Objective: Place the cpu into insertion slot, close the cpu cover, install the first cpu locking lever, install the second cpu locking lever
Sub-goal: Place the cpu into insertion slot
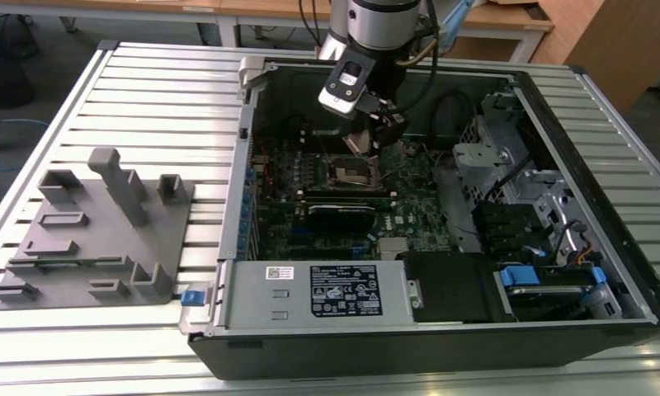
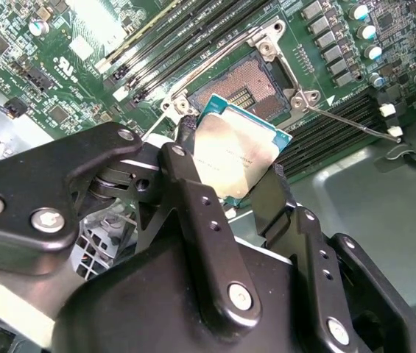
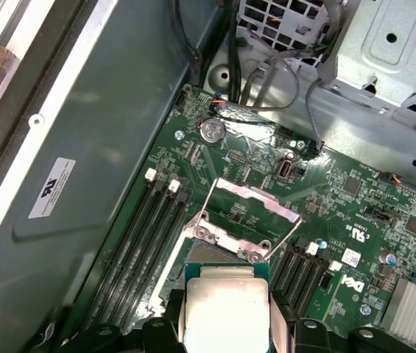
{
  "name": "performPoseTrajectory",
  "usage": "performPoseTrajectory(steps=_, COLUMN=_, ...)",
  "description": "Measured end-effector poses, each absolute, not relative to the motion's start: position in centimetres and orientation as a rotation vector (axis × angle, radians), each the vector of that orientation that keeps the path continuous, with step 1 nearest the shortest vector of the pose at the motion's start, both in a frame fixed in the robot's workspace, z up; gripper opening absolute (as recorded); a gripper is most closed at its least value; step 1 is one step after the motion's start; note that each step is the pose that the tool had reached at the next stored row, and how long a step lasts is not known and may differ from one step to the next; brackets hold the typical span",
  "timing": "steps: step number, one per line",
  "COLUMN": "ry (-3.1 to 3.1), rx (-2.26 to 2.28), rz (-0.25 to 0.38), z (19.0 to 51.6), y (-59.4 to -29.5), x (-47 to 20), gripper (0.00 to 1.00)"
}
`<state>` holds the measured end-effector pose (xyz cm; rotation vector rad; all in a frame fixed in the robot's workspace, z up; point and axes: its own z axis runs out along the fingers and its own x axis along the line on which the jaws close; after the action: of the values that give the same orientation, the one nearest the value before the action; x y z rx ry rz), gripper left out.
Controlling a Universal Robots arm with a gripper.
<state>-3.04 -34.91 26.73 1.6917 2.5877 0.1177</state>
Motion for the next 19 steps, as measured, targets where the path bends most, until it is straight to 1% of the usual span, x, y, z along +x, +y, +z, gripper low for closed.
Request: performPoseTrajectory(steps=19, ry=2.556, rx=1.737, rz=0.116, z=26.69, y=-34.91, x=-3.05, gripper=0.54)
